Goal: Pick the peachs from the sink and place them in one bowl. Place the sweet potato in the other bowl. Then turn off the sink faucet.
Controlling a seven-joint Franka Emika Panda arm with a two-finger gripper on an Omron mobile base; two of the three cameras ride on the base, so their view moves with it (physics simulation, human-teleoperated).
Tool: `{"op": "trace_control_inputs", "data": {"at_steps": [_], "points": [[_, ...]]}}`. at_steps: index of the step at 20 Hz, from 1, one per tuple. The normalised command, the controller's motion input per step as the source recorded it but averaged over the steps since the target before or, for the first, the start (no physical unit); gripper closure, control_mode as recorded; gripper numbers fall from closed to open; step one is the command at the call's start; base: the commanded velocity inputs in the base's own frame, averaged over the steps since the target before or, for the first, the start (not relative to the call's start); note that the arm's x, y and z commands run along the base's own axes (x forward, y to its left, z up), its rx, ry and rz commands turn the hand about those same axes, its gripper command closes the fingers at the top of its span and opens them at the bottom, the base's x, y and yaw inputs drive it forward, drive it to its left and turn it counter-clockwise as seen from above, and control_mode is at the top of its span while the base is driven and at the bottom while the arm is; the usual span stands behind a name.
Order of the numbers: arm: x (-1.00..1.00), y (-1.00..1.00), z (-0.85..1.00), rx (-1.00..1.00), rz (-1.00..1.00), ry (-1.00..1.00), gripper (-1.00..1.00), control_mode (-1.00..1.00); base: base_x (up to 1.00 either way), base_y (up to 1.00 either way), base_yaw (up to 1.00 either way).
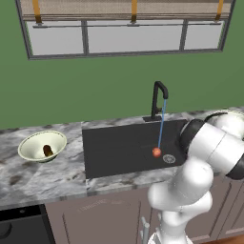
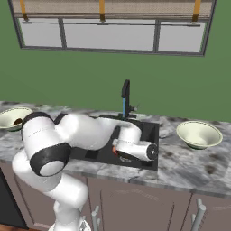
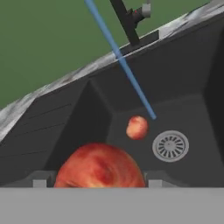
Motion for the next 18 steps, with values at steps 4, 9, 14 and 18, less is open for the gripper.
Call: {"op": "trace_control_inputs", "data": {"at_steps": [4,9,14,18], "points": [[-0.71,0.2,1.0,0.07,-0.03,-0.33,1.0,-1.0,0.0,0.0,0.0],[-0.52,0.32,1.0,0.03,-0.04,-0.19,1.0,-1.0,0.0,0.0,0.0],[-0.45,0.15,1.0,0.0,-0.04,-0.18,1.0,-1.0,0.0,0.0,0.0],[-0.27,-0.2,0.79,0.0,-0.13,-0.12,1.0,-1.0,0.0,0.0,0.0]]}}
